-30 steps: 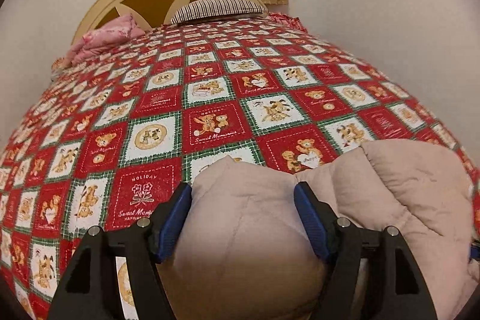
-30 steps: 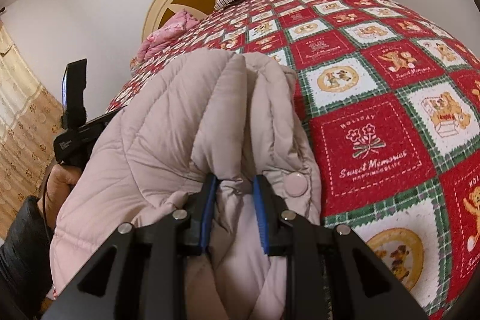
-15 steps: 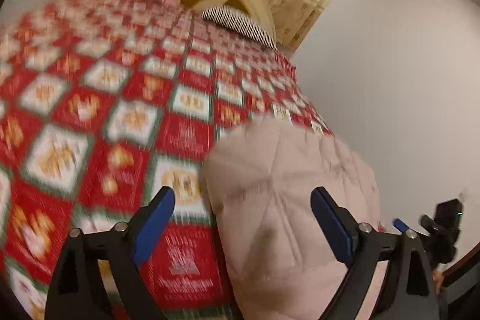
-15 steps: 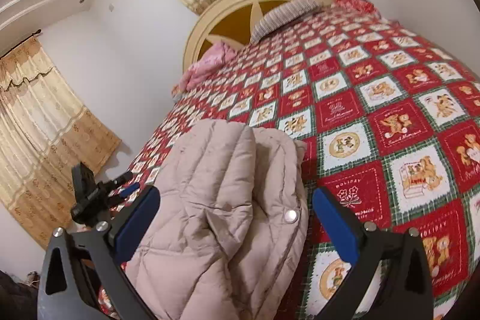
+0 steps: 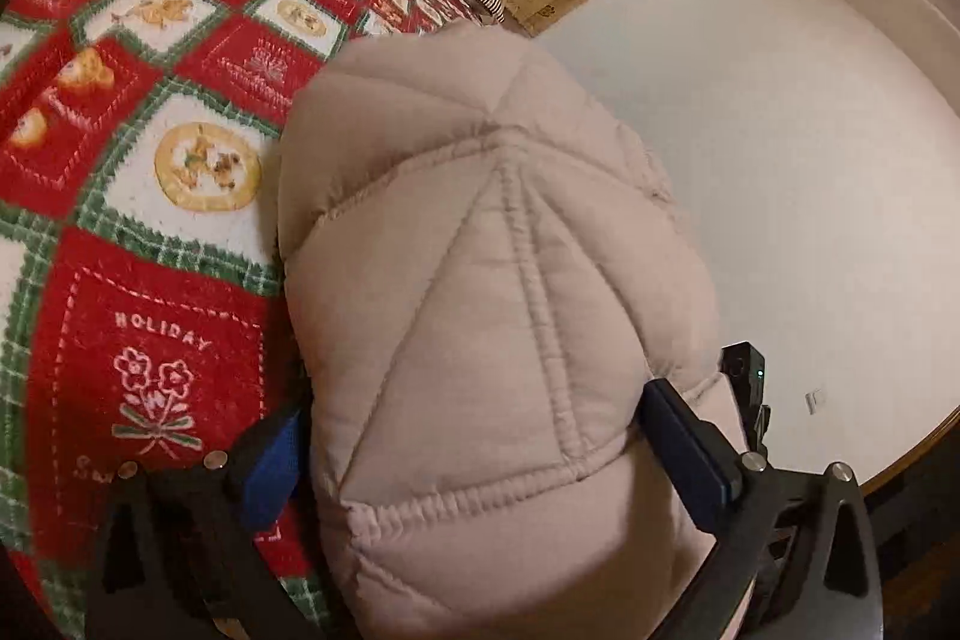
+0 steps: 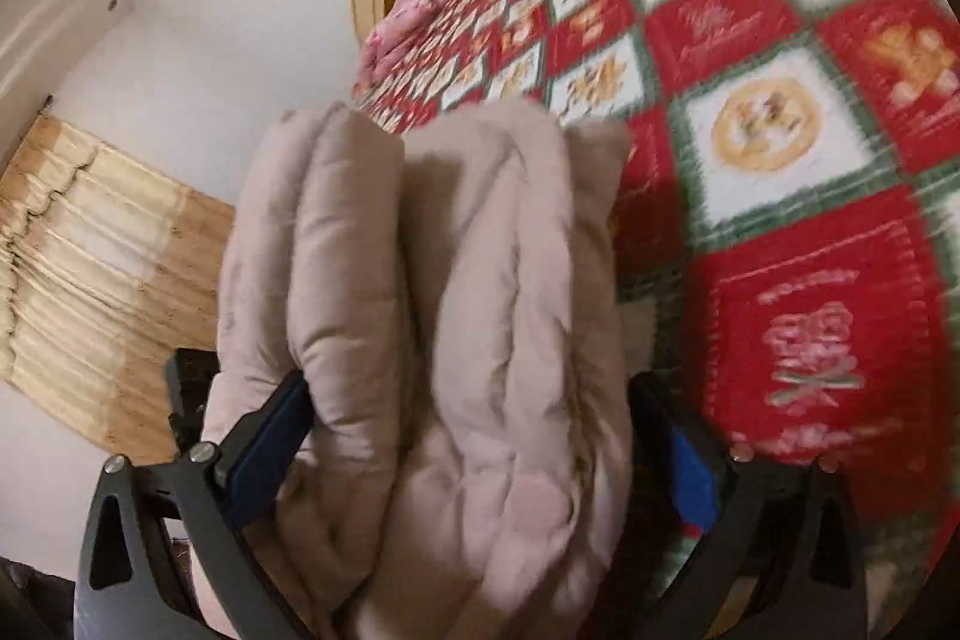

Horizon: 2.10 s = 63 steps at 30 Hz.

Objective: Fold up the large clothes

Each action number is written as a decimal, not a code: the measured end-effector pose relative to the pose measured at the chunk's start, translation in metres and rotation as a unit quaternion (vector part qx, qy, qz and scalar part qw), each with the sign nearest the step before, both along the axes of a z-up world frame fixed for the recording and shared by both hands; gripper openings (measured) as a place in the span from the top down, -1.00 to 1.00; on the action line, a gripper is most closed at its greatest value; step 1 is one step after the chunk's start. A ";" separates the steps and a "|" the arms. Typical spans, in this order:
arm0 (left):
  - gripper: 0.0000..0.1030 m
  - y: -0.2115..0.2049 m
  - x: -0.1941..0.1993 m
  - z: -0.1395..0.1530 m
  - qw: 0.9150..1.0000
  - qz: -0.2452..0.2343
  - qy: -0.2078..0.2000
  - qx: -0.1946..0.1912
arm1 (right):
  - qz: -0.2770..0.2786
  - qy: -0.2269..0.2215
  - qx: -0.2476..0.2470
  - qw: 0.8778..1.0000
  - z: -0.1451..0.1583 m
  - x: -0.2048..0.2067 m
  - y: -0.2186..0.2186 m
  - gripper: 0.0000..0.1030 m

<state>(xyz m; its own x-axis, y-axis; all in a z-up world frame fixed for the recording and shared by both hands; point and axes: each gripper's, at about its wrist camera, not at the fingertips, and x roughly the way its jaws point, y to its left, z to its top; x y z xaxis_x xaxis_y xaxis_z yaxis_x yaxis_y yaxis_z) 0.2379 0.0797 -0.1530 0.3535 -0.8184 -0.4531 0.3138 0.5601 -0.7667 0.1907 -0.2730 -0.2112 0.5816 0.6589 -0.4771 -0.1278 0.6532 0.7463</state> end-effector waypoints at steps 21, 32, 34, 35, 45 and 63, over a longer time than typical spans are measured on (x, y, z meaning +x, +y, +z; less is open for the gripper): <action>-0.95 -0.040 -0.055 0.046 0.990 -0.017 -0.084 0.113 | -0.030 -0.045 -0.140 0.989 0.040 -0.072 0.056 -0.03; -0.93 -0.038 -0.086 0.045 0.982 0.009 -0.106 0.154 | -0.065 -0.033 -0.101 0.992 0.027 -0.080 0.047 -0.03; -0.90 -0.039 -0.084 0.045 0.982 0.011 -0.106 0.155 | -0.068 -0.032 -0.106 0.992 0.027 -0.080 0.048 -0.03; -0.89 -0.039 -0.085 0.045 0.982 0.012 -0.106 0.155 | -0.070 -0.032 -0.109 0.991 0.028 -0.080 0.049 -0.03; -0.75 -0.037 -0.100 0.056 0.980 0.016 -0.117 0.160 | -0.087 -0.047 -0.148 0.984 0.044 -0.104 0.067 0.05; -0.75 -0.061 -0.148 0.114 0.976 -0.012 -0.166 0.141 | -0.101 -0.105 -0.145 0.979 0.095 -0.169 0.055 0.11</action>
<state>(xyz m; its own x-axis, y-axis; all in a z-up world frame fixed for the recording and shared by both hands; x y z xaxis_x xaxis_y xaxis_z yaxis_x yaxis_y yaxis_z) 0.0896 0.0184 -0.0394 0.5017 -0.6872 -0.5254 0.5344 0.7238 -0.4365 0.0212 -0.2184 -0.1160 0.7912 0.3759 -0.4824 -0.1058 0.8610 0.4974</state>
